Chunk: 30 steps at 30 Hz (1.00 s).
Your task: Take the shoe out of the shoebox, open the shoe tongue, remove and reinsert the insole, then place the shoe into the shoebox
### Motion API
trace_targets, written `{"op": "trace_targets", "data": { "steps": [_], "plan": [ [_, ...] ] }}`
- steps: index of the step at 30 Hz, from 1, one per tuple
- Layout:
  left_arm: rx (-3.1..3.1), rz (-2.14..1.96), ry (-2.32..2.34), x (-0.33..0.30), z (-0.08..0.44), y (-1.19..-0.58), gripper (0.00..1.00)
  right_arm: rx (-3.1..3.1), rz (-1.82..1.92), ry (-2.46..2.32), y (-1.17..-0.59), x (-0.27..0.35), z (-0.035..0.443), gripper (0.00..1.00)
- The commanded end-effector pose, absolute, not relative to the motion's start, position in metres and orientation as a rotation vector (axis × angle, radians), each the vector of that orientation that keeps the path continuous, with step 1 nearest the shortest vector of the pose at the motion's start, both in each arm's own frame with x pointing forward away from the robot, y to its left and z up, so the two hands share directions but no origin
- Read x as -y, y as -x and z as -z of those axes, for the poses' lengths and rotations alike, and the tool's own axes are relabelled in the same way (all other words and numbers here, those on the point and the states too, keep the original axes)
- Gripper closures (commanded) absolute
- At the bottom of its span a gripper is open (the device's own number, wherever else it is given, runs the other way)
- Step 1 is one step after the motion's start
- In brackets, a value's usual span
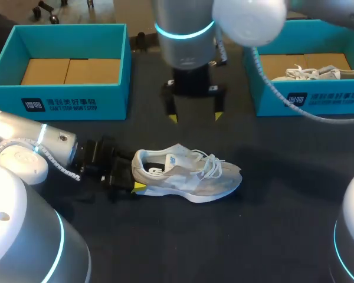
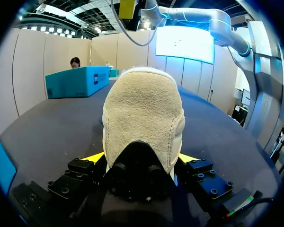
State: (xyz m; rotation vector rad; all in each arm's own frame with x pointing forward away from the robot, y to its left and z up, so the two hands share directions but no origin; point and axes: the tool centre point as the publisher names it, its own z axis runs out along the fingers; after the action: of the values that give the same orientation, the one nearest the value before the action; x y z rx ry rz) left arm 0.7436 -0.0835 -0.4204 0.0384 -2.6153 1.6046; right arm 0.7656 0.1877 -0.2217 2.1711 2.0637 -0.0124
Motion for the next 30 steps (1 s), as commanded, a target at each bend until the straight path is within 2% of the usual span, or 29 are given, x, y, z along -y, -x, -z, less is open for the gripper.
{"op": "trace_targets", "data": {
  "steps": [1, 21, 30],
  "plan": [
    [2.616, -1.602, -0.037, 0.082, 0.420, -0.744, 1.00, -2.048, 0.046, -2.173, -0.760, -0.198, 0.223, 0.00],
    [2.616, -1.602, -0.037, 0.082, 0.420, -0.744, 1.00, -2.048, 0.046, -2.173, -0.760, -0.198, 0.223, 0.00],
    [2.616, -1.602, -0.037, 0.082, 0.420, -0.744, 1.00, -2.081, 0.073, -2.066, -0.761, -0.205, 0.247, 0.00]
  ]
}}
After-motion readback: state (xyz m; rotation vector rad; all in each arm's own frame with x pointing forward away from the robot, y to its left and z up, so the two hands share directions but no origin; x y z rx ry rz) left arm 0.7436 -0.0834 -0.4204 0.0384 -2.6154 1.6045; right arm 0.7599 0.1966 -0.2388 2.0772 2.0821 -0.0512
